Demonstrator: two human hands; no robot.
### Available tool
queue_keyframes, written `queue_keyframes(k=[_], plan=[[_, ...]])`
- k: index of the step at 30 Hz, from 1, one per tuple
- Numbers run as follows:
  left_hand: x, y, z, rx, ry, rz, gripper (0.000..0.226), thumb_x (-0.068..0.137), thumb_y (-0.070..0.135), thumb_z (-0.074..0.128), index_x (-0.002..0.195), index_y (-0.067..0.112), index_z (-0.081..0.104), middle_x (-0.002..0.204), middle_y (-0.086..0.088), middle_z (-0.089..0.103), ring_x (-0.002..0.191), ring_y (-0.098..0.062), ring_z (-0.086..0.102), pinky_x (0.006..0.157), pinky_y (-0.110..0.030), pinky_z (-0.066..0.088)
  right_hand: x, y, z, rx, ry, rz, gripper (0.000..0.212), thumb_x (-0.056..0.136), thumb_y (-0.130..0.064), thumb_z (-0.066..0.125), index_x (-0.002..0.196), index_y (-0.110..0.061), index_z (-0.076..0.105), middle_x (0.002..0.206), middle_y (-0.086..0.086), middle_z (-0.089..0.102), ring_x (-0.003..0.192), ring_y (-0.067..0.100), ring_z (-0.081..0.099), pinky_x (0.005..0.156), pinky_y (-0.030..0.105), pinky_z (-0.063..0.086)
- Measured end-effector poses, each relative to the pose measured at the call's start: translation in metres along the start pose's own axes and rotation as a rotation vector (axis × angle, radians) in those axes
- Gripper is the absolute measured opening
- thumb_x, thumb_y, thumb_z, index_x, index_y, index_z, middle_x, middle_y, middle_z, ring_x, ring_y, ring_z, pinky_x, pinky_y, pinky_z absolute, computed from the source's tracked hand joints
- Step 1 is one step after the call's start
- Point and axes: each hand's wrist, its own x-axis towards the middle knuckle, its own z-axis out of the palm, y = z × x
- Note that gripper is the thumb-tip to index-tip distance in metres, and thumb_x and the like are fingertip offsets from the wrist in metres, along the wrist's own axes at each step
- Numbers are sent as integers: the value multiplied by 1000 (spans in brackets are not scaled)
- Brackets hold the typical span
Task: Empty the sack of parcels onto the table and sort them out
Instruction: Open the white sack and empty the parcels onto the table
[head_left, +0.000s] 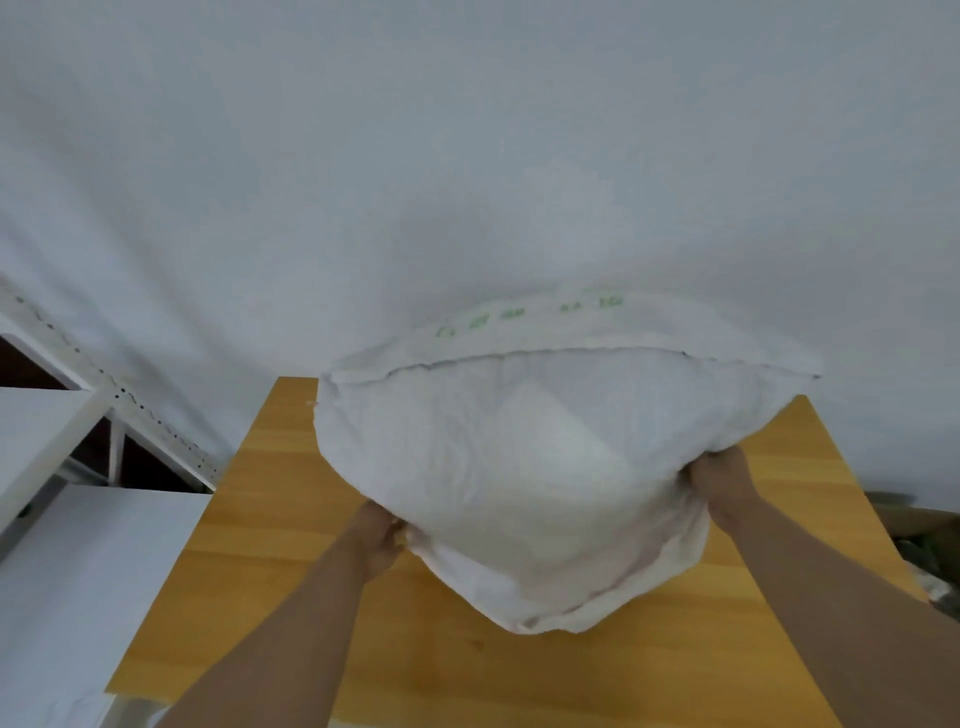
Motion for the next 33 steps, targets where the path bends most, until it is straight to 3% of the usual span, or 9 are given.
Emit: queue_keyframes(k=[2,6,11,17,21,24,27,30,33], plan=[[-1,-2,-18,-45,104,-23,20,98,27,50,113,26,62,117,1,58,114,-30,51,101,-52,38,3,21,5,-55,0,70,17,87,0,55,99,-2,67,96,21,70,97,44,61,68,49,41],[-3,16,-35,-321,126,27,27,94,36,43,108,22,62,115,-4,48,92,-33,51,74,-50,48,2,16,20,-35,-1,156,22,88,3,50,104,3,65,101,19,65,92,36,57,71,47,38],[-4,50,-25,17,159,14,93,70,91,42,148,42,30,148,2,41,132,-33,42,107,-63,28,11,0,23,-206,-25,182,19,92,-3,51,108,2,62,101,18,65,88,34,58,69,41,46],[9,59,-11,543,202,102,129,67,59,81,153,34,-12,161,0,17,140,-32,34,109,-52,38,7,-37,-2,34,-187,312,29,92,-27,52,118,-17,59,117,0,63,109,32,56,98,59,45],[10,56,3,717,138,55,123,76,40,80,154,22,-15,162,-7,9,145,-32,22,113,-47,32,10,-101,-8,199,182,-69,79,89,-44,56,154,-21,17,157,5,24,141,28,29,112,49,30],[12,63,7,1009,162,30,132,65,60,81,155,18,-6,161,-12,10,146,-35,17,116,-51,26,7,-136,16,-213,100,-344,101,83,-66,61,155,-33,-1,164,1,-2,151,24,-1,118,53,11],[17,78,3,1506,260,0,140,53,87,65,156,22,-4,161,-16,-8,147,-41,-5,119,-54,8,11,-128,47,-828,-234,-211,121,60,-92,52,149,-48,-16,163,-8,-13,148,36,-19,110,71,4],[28,101,0,1740,280,290,147,53,86,66,147,26,-30,155,-11,-34,142,-42,-27,113,-59,-12,20,-108,64,-1002,-350,-164,142,35,-105,43,146,-47,-26,163,0,-10,148,40,-15,112,71,5],[44,121,7,1831,34,475,152,50,81,72,140,31,-40,157,-2,-32,146,-34,-23,116,-60,-11,22,-113,67,-1119,-365,-175,139,51,-95,54,146,-38,-31,162,11,0,148,43,1,118,60,7]])
